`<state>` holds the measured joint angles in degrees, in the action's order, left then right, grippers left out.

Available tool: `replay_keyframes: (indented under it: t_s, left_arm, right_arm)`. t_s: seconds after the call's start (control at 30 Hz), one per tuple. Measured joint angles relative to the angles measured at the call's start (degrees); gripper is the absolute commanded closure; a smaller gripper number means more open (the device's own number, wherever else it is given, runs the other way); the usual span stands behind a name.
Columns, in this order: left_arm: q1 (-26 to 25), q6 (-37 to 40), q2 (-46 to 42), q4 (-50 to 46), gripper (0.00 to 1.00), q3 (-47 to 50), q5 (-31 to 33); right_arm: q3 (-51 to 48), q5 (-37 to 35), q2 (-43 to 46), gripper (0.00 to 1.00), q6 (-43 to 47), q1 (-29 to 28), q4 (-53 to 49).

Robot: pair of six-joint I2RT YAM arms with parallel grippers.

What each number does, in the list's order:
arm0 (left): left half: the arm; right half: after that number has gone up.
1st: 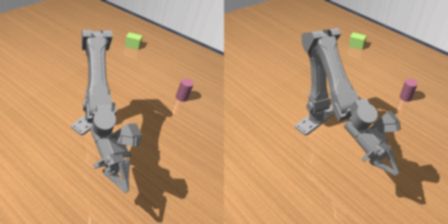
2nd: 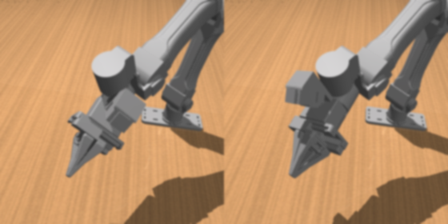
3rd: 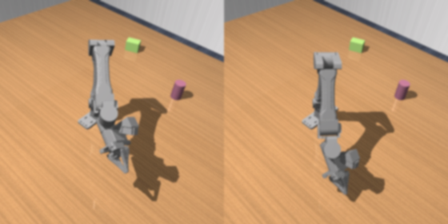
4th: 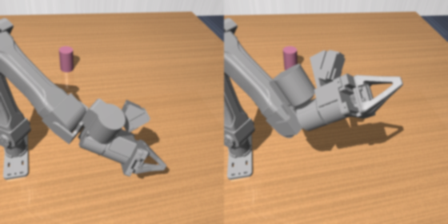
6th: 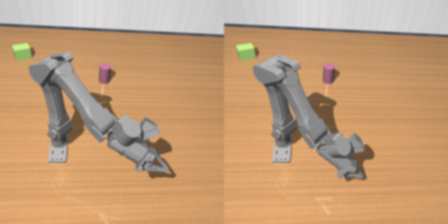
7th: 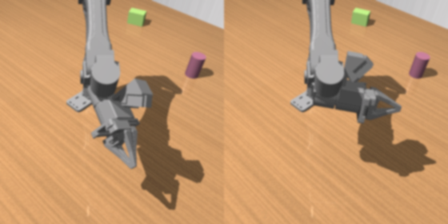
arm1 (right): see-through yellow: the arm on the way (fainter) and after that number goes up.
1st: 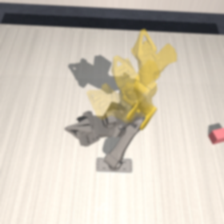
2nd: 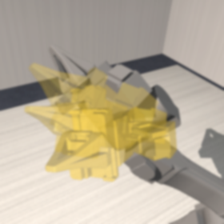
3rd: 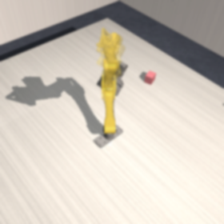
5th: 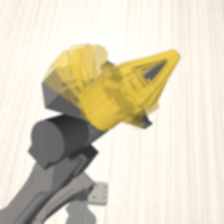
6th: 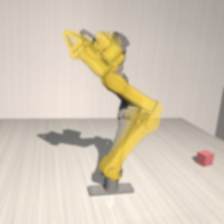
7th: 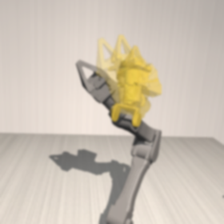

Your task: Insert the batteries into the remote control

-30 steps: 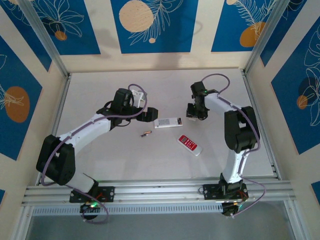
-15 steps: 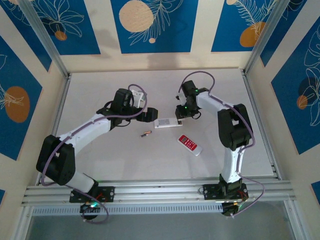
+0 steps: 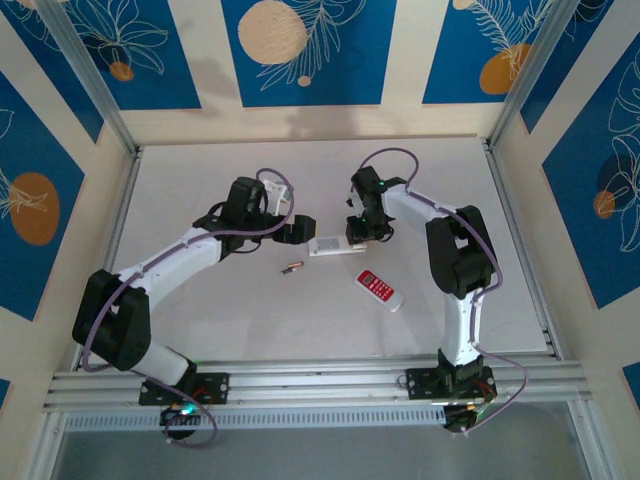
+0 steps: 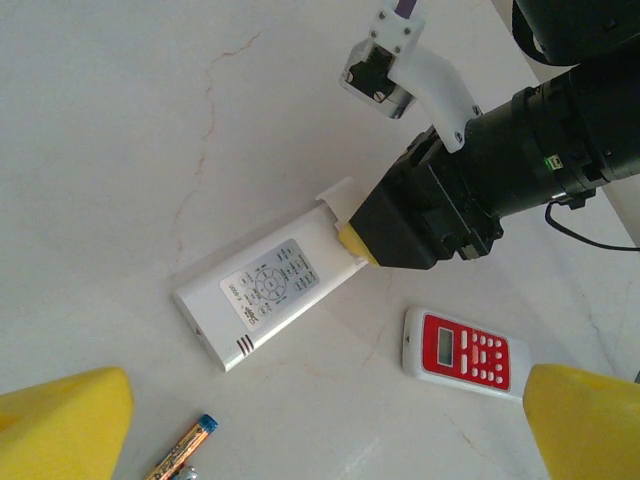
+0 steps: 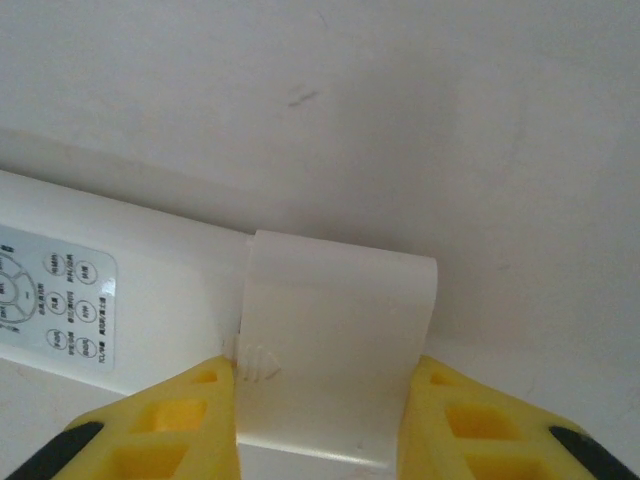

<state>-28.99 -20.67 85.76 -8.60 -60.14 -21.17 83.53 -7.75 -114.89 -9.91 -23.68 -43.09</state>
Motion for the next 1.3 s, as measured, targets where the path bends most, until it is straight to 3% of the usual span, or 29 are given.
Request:
replay_keyframes:
  t_s: [0.53,1.03,1.3]
  left_arm:
    - [0.0,-0.5,0.0,0.0,0.00,0.0,0.0]
    - [0.0,-0.5,0.7,0.0,0.00,0.0,0.0]
    - [-0.3,-0.8,8.7,-4.5,0.20,-4.7,0.3]
  right_arm:
    - [0.7,-0.2,-0.9,0.49,-1.6,-0.4,-1.5]
    - [3.0,-0.2,-0.8,0.46,-1.8,-0.4,-2.8]
    - [0.9,-0.2,2.4,0.50,-4.3,2.2,-1.4]
